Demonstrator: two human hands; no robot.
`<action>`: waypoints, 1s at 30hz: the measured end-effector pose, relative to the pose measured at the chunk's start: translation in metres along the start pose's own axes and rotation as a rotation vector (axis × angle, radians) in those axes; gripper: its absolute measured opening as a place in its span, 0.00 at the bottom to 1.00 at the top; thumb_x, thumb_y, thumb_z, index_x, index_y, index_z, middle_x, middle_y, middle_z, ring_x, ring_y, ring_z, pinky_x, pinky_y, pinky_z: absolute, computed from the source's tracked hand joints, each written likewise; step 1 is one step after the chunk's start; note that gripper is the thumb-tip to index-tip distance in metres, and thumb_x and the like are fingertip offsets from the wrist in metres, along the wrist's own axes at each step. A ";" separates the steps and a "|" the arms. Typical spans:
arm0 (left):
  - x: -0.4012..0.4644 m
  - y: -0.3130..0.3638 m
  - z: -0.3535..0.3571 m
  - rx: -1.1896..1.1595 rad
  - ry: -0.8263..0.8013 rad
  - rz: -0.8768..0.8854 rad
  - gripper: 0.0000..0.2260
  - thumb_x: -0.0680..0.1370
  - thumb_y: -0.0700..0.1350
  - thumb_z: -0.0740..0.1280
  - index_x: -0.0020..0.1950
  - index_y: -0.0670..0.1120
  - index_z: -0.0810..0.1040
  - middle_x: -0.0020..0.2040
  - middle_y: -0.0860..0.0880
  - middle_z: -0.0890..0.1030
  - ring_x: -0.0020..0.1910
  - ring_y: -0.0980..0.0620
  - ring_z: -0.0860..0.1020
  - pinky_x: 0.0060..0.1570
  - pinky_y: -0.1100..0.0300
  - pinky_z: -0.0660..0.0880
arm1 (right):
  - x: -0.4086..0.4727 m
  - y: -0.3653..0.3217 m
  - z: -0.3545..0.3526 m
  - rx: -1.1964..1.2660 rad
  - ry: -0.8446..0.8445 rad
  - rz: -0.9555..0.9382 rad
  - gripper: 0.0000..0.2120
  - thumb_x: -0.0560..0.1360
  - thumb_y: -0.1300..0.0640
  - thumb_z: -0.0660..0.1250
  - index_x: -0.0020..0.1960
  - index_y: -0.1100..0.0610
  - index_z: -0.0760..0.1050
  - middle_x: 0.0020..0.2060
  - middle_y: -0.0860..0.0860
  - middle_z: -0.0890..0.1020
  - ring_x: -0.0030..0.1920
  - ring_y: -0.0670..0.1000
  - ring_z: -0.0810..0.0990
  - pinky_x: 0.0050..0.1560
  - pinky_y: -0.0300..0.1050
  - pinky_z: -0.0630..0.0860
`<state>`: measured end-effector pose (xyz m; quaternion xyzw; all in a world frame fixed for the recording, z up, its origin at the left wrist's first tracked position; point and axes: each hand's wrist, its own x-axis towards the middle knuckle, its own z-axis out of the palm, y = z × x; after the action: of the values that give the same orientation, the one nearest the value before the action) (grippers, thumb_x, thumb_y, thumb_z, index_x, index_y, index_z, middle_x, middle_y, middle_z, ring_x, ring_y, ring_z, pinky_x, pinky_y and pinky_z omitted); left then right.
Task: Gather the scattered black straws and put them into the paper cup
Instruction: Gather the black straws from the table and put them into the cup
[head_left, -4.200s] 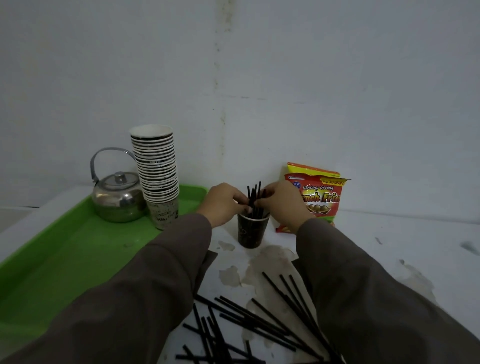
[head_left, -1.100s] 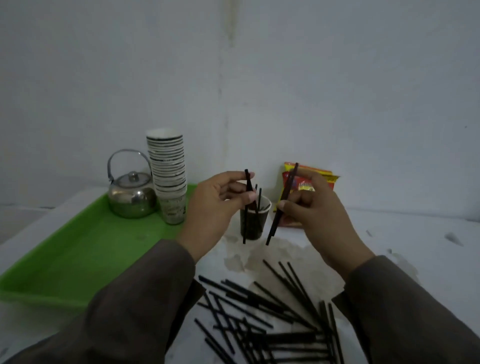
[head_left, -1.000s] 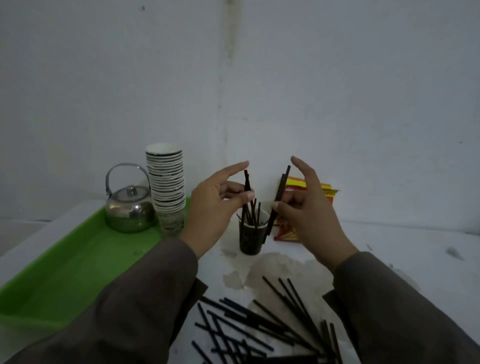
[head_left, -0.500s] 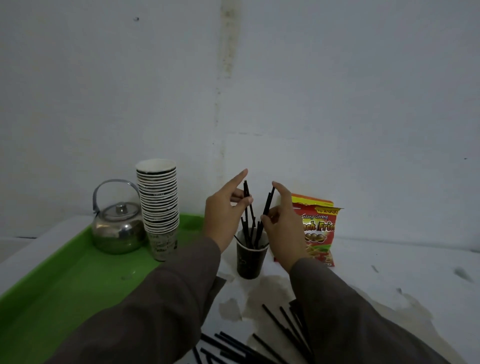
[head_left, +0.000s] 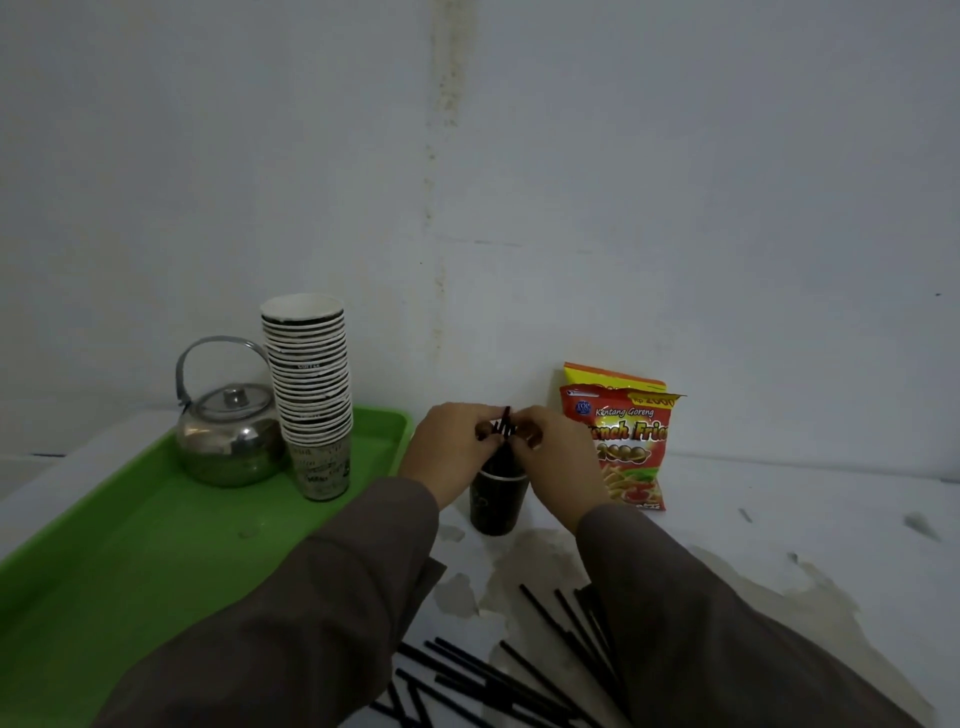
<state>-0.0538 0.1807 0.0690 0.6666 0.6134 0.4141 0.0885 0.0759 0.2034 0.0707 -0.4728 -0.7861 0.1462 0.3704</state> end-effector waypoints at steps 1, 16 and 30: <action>0.000 0.000 0.000 0.021 -0.008 -0.002 0.16 0.72 0.40 0.68 0.59 0.50 0.78 0.51 0.46 0.83 0.50 0.48 0.79 0.50 0.58 0.74 | 0.000 -0.001 -0.002 0.005 -0.007 0.001 0.11 0.73 0.62 0.64 0.55 0.58 0.77 0.49 0.55 0.83 0.44 0.48 0.78 0.47 0.37 0.72; -0.141 0.033 -0.029 0.079 0.015 0.219 0.10 0.73 0.37 0.68 0.51 0.48 0.81 0.47 0.50 0.82 0.48 0.51 0.75 0.49 0.68 0.64 | -0.130 -0.016 -0.063 0.090 -0.098 -0.050 0.07 0.71 0.59 0.68 0.47 0.50 0.80 0.39 0.41 0.79 0.40 0.34 0.75 0.39 0.22 0.69; -0.241 0.041 -0.024 0.141 -0.307 0.285 0.10 0.73 0.36 0.68 0.51 0.47 0.80 0.47 0.50 0.82 0.48 0.53 0.76 0.49 0.64 0.70 | -0.240 -0.020 -0.059 -0.020 -0.326 -0.087 0.06 0.69 0.53 0.71 0.43 0.55 0.81 0.38 0.49 0.82 0.39 0.44 0.77 0.40 0.33 0.73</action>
<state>-0.0158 -0.0534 0.0033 0.8064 0.5196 0.2724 0.0746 0.1727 -0.0179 0.0156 -0.4119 -0.8569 0.1969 0.2393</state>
